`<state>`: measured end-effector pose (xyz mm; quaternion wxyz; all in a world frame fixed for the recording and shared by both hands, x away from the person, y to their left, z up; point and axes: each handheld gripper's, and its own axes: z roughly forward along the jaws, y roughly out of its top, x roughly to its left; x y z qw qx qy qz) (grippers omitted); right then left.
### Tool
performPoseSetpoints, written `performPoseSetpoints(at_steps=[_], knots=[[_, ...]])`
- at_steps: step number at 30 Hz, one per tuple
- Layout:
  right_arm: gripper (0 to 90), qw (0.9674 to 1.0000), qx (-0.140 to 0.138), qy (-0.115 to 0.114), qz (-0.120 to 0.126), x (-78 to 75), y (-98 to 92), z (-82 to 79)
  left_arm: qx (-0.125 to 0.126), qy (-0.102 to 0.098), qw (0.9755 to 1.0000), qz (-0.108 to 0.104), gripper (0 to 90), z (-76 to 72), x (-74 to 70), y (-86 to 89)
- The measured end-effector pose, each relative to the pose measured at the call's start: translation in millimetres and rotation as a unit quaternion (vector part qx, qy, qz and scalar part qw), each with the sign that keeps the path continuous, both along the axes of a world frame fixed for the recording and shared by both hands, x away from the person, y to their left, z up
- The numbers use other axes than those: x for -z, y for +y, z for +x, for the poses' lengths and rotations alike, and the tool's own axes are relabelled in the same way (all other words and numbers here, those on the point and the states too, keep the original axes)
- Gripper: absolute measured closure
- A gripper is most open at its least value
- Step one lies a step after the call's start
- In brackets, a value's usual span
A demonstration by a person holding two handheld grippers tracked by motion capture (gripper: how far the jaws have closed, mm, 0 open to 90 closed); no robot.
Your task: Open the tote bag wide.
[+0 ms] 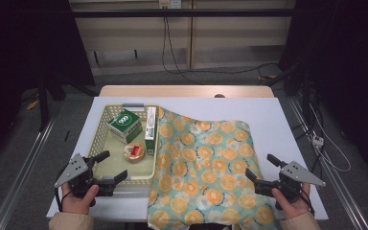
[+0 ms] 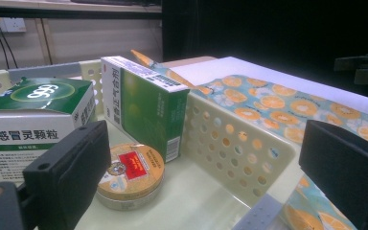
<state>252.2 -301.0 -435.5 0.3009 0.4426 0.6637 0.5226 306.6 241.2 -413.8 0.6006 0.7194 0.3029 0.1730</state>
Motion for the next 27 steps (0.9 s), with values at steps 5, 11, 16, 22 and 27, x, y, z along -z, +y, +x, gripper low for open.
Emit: performPoseSetpoints(at_steps=[5, 11, 16, 22, 27], knots=[[6.3, 1.0000, -0.001, -0.001, -0.003, -2.3, -0.5, 0.6, 0.002, 0.002, 1.0000, 0.003, 3.4, 0.5, 0.2, -1.1], [6.3, 0.9998, 0.001, 0.015, -0.011, -6.1, -1.3, 7.9, 0.004, -0.002, 1.0000, 0.008, 3.4, 0.7, -0.7, -1.3], [6.3, 0.9992, 0.003, 0.035, -0.018, -10.3, 0.4, 20.1, 0.007, -0.003, 0.9999, 0.011, 3.4, 0.3, -1.2, -3.8], [8.6, 0.9973, 0.016, 0.064, -0.033, -12.9, -0.6, 39.3, 0.011, -0.005, 0.9998, 0.014, 3.4, -1.0, -2.1, -6.0], [10.6, 0.9934, 0.036, 0.099, -0.045, -7.1, -6.1, 73.8, 0.014, -0.003, 0.9998, 0.013, 3.4, -2.0, -2.5, -9.7]])
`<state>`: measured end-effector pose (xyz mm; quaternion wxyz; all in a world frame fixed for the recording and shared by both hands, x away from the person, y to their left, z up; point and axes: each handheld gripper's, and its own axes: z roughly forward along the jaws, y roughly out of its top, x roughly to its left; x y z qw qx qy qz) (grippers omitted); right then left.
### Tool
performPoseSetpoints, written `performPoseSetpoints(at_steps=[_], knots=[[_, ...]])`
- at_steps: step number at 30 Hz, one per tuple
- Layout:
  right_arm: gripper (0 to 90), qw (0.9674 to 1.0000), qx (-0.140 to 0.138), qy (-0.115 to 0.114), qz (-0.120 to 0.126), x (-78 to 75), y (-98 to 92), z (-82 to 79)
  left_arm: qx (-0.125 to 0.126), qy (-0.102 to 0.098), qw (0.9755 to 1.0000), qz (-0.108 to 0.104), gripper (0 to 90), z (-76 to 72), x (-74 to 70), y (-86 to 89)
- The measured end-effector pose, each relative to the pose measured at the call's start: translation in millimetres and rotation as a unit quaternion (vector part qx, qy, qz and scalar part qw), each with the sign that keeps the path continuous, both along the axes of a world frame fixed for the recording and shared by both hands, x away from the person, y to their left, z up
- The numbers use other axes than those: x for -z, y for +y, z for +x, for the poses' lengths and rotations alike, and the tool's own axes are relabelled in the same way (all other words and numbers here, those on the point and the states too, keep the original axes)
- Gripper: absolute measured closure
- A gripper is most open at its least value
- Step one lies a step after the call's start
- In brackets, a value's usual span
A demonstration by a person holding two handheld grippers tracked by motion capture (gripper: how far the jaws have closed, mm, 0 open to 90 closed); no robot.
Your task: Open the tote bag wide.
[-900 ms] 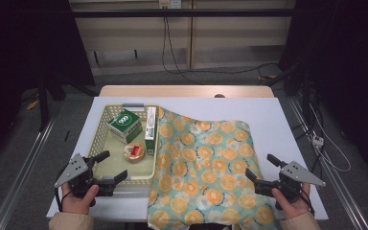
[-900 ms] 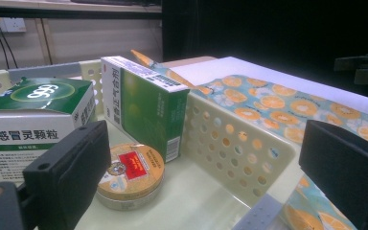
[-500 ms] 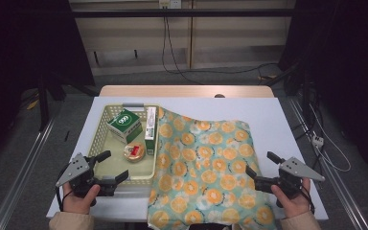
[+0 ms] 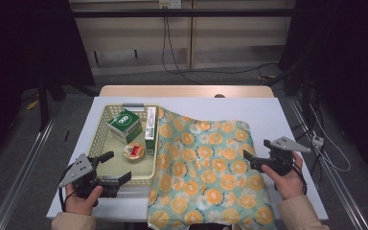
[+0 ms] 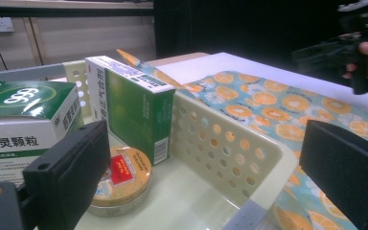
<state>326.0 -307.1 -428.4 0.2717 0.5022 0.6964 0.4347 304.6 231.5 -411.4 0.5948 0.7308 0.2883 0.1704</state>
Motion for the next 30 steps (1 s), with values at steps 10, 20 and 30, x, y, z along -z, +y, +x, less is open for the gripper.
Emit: performPoseSetpoints(at_steps=[10, 20, 30], knots=[[17.8, 0.9973, 0.029, 0.059, -0.034, 19.3, -7.4, 59.4, 0.008, -0.003, 1.0000, -0.003, 3.4, -1.6, -2.9, -2.4], [25.2, 0.9908, 0.042, 0.103, -0.078, 37.0, -1.5, 95.3, 0.007, 0.002, 0.9999, -0.008, 3.4, 1.1, -0.6, -1.9], [48.2, 0.9900, 0.039, 0.118, -0.067, 35.7, -0.6, 96.9, 0.012, -0.002, 0.9999, -0.008, 3.4, 0.9, -2.4, -4.5]])
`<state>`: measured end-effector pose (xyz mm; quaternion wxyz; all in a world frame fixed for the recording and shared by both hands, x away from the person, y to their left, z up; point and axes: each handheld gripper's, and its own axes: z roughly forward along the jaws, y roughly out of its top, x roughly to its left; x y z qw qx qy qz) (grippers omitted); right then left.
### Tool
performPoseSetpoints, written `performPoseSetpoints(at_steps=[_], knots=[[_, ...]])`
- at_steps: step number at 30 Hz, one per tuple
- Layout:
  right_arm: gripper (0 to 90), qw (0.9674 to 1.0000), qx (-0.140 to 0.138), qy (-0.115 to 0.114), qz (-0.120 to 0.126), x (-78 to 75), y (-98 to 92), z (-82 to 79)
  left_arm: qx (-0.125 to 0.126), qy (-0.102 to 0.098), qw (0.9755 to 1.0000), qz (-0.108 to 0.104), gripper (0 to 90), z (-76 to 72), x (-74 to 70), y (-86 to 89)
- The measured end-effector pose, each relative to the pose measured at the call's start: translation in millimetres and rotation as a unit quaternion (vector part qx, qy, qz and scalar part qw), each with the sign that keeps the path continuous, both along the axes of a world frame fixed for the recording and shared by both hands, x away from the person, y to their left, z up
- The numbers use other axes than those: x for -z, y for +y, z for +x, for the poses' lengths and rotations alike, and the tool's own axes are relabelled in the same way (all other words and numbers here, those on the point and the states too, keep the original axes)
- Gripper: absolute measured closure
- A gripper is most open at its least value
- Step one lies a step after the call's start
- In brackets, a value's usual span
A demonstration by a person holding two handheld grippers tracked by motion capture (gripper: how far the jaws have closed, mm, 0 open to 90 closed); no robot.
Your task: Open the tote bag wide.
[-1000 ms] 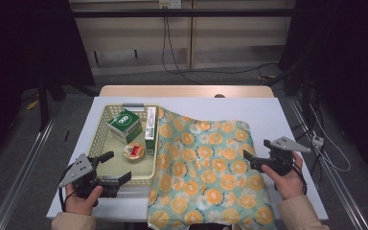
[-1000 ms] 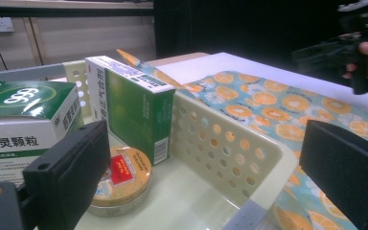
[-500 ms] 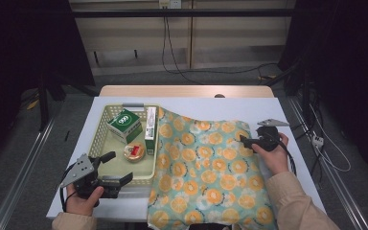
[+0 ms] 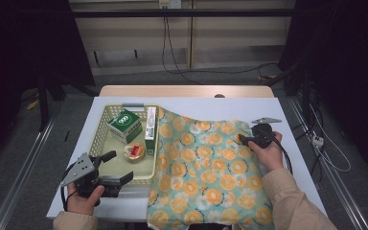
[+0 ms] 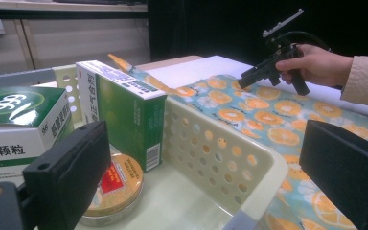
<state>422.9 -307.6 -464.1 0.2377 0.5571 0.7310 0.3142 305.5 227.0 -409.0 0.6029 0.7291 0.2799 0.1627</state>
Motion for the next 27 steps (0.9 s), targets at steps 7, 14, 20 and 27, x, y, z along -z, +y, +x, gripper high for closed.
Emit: performPoseSetpoints(at_steps=[7, 14, 20, 27], knots=[[80.8, 0.9999, -0.013, 0.004, 0.005, -2.4, -1.4, -1.9, 0.001, 0.001, 1.0000, 0.001, 3.5, 0.9, 0.5, -1.3], [90.0, 0.9997, -0.007, -0.004, 0.021, -4.1, -4.3, -1.7, 0.001, -0.004, 1.0000, 0.006, 3.6, 0.4, 0.0, -0.6], [90.0, 0.9989, 0.038, -0.014, 0.021, -10.9, -36.9, 2.3, 0.003, -0.002, 1.0000, 0.004, 3.6, -0.4, -0.6, -2.8], [90.0, 0.9968, 0.077, -0.013, 0.012, -13.3, -69.4, 0.6, 0.006, -0.004, 1.0000, 0.006, 3.7, -1.5, -2.0, -6.1]])
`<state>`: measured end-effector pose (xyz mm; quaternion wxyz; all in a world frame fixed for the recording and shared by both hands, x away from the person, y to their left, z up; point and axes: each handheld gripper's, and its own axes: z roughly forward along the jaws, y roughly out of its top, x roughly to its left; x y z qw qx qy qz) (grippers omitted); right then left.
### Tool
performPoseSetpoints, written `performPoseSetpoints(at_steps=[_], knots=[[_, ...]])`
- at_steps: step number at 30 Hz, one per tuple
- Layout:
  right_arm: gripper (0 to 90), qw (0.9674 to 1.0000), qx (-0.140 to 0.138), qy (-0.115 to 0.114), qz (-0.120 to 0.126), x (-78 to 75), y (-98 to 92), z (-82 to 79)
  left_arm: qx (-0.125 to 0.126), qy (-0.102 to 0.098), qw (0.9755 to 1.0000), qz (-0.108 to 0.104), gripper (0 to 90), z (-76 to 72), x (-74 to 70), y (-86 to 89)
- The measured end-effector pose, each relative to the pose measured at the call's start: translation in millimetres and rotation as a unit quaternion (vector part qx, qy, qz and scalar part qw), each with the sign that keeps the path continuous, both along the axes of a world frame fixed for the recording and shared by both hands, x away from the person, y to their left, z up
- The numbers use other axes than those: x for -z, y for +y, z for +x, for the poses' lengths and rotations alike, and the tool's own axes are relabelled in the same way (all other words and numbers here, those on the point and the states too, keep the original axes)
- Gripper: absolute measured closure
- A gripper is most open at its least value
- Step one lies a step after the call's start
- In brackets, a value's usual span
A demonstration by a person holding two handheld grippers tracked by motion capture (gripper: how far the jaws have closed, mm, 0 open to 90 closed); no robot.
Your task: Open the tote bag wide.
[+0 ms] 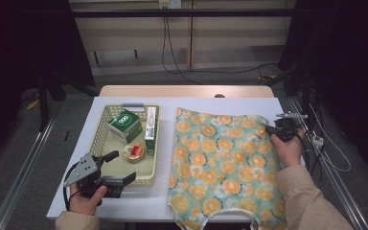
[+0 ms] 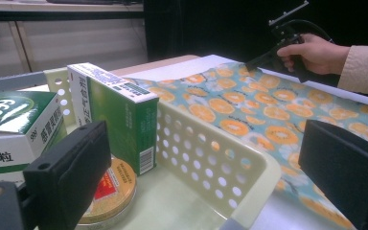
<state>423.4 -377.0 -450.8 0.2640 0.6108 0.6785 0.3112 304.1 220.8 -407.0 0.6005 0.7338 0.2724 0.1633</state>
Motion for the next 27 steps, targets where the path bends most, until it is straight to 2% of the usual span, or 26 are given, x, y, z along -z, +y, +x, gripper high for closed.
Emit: performPoseSetpoints(at_steps=[2, 3, 6, 9, 10, 11, 15, 16, 18, 19, 20, 21, 27], knots=[[90.0, 0.9999, -0.004, -0.002, -0.014, -1.3, -3.8, -2.5, 0.001, -0.002, 1.0000, 0.001, 3.7, -0.2, -0.5, -0.2], [87.8, 0.9999, -0.009, 0.000, -0.013, -2.2, -3.4, -4.0, 0.002, -0.002, 1.0000, 0.001, 3.7, -0.2, -0.6, -0.4], [58.7, 0.9988, -0.029, -0.007, -0.039, -8.0, 5.4, -8.4, 0.003, -0.002, 1.0000, 0.003, 3.7, -0.8, -0.7, -0.6], [41.0, 0.9971, -0.055, -0.018, -0.050, -18.1, 20.6, -14.7, 0.002, -0.001, 1.0000, 0.002, 3.7, -1.0, -0.6, -0.1], [41.0, 0.9971, -0.055, -0.018, -0.050, -18.1, 20.6, -14.7, 0.001, 0.000, 1.0000, 0.002, 3.7, -1.0, -0.6, 0.2], [35.0, 0.9944, -0.079, -0.026, -0.065, -24.4, 32.7, -19.3, 0.000, 0.000, 1.0000, 0.002, 3.7, -1.0, -0.6, 0.8], [26.8, 0.9900, -0.125, -0.039, -0.052, -34.4, 59.0, -32.4, -0.001, -0.001, 1.0000, 0.000, 3.7, -1.9, -1.4, 1.6], [26.8, 0.9900, -0.125, -0.039, -0.052, -34.4, 59.0, -32.4, -0.001, -0.001, 1.0000, -0.001, 3.7, -2.2, -2.0, 1.6], [23.8, 0.9848, -0.165, -0.046, -0.032, -39.6, 80.7, -44.1, 0.000, -0.003, 1.0000, -0.003, 3.7, -3.1, -2.8, 1.0], [23.8, 0.9848, -0.165, -0.046, -0.032, -39.6, 80.7, -44.1, -0.001, -0.001, 1.0000, -0.005, 3.7, -3.6, -3.0, 0.6], [22.7, 0.9790, -0.196, -0.048, -0.027, -42.1, 96.6, -52.5, 0.000, -0.001, 1.0000, -0.005, 3.8, -3.9, -3.1, 0.4], [22.7, 0.9790, -0.196, -0.048, -0.027, -42.1, 96.6, -52.5, 0.001, -0.001, 1.0000, -0.004, 3.8, -4.0, -3.2, 0.3], [20.0, 0.9630, -0.266, -0.044, -0.011, -44.3, 138.1, -74.1, 0.007, -0.002, 1.0000, 0.002, 3.8, -4.2, -2.7, -1.1]])
